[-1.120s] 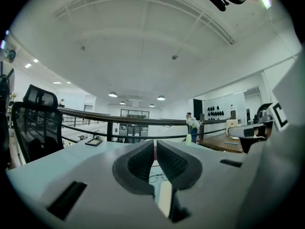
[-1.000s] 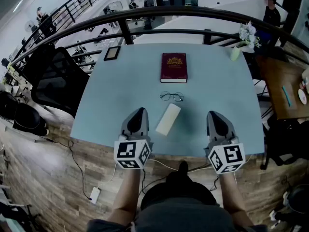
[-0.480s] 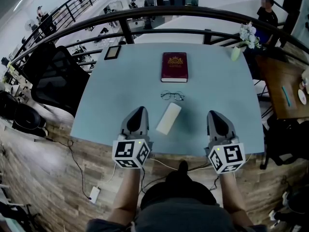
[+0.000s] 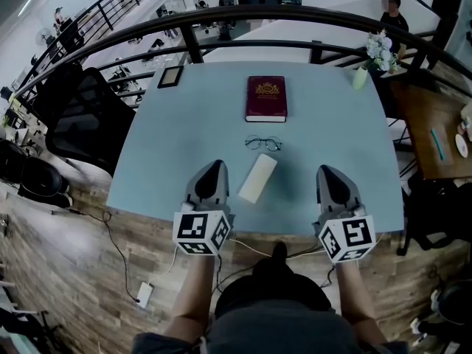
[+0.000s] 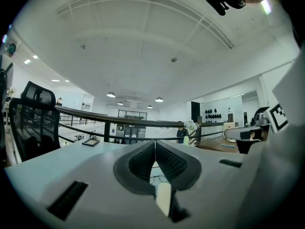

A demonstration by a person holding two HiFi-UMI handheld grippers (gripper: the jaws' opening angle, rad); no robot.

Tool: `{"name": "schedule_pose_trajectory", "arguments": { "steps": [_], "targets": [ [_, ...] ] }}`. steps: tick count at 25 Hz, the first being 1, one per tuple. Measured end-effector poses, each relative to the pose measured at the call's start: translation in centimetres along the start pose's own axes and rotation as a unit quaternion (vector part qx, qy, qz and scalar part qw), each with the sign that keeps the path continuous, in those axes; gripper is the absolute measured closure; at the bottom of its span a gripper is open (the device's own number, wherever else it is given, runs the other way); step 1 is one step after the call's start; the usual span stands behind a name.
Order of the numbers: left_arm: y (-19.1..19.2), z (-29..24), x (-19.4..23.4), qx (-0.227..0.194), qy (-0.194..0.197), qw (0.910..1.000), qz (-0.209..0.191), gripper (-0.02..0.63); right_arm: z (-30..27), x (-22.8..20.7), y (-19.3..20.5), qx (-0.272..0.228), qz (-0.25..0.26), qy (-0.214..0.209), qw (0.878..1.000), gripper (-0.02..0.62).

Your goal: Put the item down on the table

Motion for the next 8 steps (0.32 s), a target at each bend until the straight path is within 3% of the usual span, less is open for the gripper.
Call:
{"name": "schedule_pose_trajectory", "arguments": {
  "steps": [8],
  "targets": [
    [0.2, -1.3, -0.3, 0.003, 0.010, 0.9999, -0.005, 0.597, -0.4, -0.7, 0.1, 0.000, 0.002, 0.000, 1.000, 0.592]
  ]
}}
Point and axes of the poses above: the fingertips, and each gripper's own axes: z backward along the fingers, x to its left, y out of its underside, the point moved 8 cm from there along z, backward along the fingers, and after that the axes turned 15 degrees about y, right-handed, at the moved point
